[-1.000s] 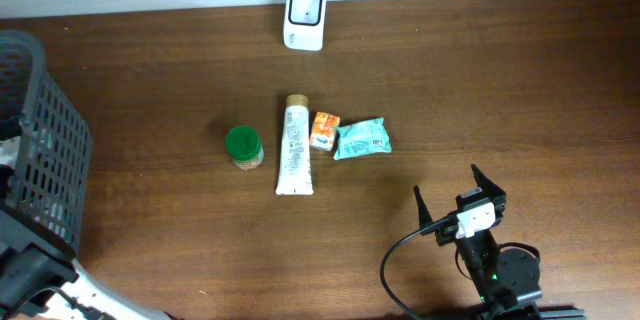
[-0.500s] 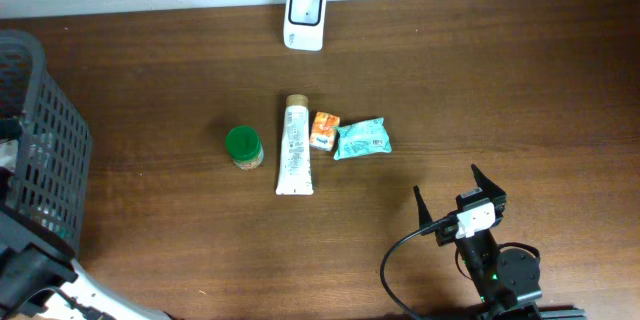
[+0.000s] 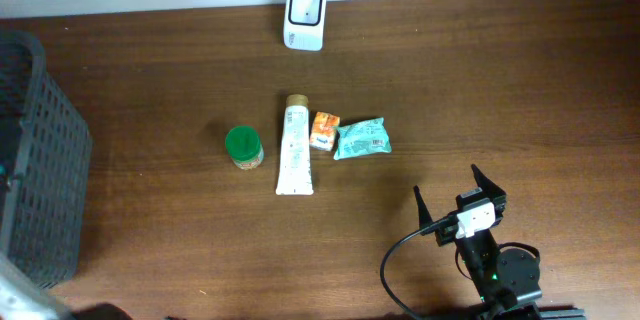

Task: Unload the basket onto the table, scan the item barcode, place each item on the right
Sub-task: 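Pull the glove bag out and lay it flat left of the jar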

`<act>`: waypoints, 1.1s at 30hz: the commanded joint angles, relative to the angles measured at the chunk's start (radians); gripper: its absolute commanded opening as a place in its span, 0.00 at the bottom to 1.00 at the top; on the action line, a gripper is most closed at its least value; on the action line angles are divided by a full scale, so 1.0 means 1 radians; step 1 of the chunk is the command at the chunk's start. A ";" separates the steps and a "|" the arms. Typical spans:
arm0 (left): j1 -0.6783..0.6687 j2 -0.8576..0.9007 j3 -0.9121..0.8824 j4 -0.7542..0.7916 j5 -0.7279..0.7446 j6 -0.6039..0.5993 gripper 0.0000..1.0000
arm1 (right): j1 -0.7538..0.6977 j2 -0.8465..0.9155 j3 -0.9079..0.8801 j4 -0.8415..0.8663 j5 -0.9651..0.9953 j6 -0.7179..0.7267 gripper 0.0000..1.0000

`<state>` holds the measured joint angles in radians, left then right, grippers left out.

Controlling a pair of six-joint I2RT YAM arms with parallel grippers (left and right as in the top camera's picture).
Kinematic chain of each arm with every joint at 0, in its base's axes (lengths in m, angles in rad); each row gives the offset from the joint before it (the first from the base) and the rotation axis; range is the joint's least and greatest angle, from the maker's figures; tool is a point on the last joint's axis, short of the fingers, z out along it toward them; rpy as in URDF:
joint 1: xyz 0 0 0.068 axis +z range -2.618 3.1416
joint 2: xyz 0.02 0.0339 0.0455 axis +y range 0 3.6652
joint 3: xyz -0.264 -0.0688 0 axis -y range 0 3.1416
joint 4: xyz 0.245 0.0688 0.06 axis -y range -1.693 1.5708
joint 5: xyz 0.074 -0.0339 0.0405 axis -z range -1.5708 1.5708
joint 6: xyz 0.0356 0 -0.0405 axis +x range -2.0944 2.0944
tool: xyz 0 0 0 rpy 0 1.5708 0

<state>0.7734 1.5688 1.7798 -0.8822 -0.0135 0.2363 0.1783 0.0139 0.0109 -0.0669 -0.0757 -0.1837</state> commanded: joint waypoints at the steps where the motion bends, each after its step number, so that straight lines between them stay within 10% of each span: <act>1: -0.118 -0.107 0.011 0.024 0.034 -0.042 0.00 | 0.006 -0.007 -0.005 -0.005 0.001 0.001 0.98; 18: -0.845 -0.172 -0.139 -0.289 0.112 -0.168 0.00 | 0.006 -0.007 -0.005 -0.005 0.001 0.001 0.98; 33: -0.869 -0.157 -0.603 -0.016 -0.092 -0.469 0.00 | 0.006 -0.007 -0.005 -0.005 0.001 0.001 0.99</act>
<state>-0.0933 1.4010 1.2358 -0.9340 -0.0017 -0.1440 0.1783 0.0139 0.0109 -0.0669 -0.0757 -0.1837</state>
